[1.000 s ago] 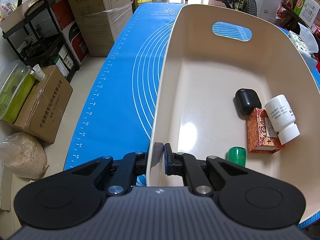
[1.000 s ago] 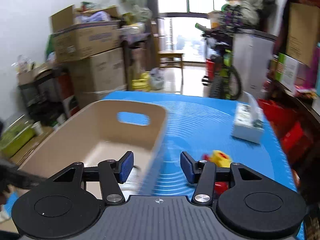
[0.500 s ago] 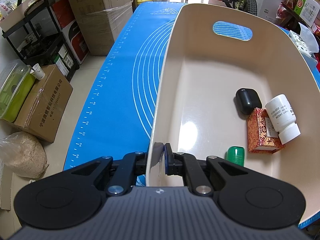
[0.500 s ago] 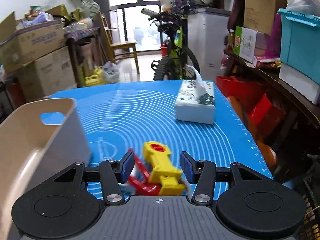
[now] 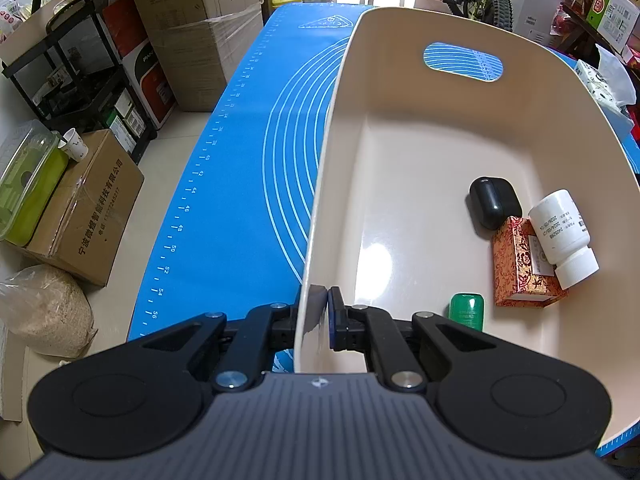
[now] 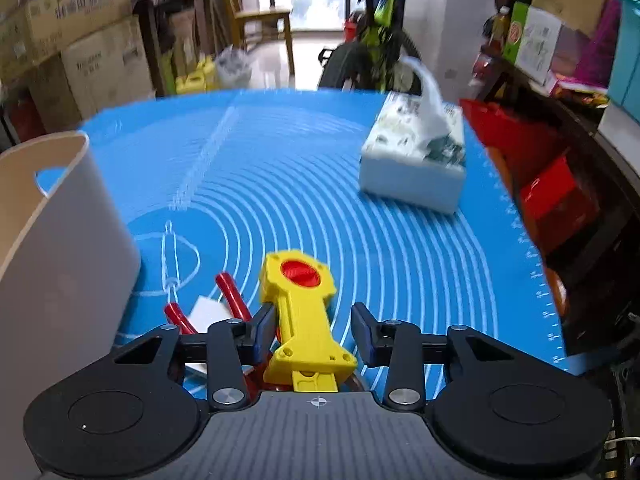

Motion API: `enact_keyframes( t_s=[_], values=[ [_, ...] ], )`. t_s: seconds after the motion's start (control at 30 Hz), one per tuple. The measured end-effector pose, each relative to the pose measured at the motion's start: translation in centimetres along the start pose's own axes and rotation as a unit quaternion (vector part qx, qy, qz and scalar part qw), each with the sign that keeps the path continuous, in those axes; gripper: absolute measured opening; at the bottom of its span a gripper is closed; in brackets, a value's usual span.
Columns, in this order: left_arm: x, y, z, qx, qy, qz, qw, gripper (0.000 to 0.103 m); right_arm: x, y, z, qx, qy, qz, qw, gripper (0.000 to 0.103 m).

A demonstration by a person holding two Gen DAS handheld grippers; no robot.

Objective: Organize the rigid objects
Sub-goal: 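Grasp the yellow-and-red toy with the right tool, then carry the yellow toy into the bin and open the right tool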

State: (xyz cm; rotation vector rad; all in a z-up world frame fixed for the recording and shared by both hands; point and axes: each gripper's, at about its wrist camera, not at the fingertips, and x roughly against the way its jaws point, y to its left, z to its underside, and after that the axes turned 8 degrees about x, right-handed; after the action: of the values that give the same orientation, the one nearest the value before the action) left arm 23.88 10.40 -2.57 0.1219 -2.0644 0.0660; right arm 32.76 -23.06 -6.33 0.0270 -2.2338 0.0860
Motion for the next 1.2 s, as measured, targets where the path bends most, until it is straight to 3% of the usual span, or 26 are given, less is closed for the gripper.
enact_keyframes(
  t_s=[0.13, 0.33, 0.63, 0.77, 1.0, 1.2],
  values=[
    [0.0, 0.0, -0.1, 0.001, 0.000, 0.000, 1.0000, 0.010, -0.3, 0.0, 0.1, 0.000, 0.004, -0.006, 1.000, 0.037],
    [-0.1, 0.0, 0.0, 0.002, -0.001, 0.000, 1.0000, 0.010, 1.7, 0.3, 1.2, 0.001, -0.025, 0.017, 1.000, 0.036],
    [0.1, 0.1, 0.0, 0.004, -0.002, -0.002, 1.0000, 0.010, 7.0, 0.5, 2.5, -0.035, -0.109, 0.028, 0.993, 0.036],
    [0.2, 0.1, 0.1, 0.004, -0.003, -0.001, 1.0000, 0.010, 9.4, 1.4, 2.7, -0.060, -0.143, 0.005, 0.988, 0.036],
    [0.2, 0.1, 0.1, 0.006, -0.003, -0.001, 1.0000, 0.010, 13.7, 6.1, 1.5, -0.032, -0.200, -0.059, 0.978, 0.036],
    [0.3, 0.0, 0.2, 0.005, -0.005, 0.000, 1.0000, 0.010, 14.9, 11.9, 0.9, 0.026, -0.199, -0.123, 0.972, 0.036]
  ],
)
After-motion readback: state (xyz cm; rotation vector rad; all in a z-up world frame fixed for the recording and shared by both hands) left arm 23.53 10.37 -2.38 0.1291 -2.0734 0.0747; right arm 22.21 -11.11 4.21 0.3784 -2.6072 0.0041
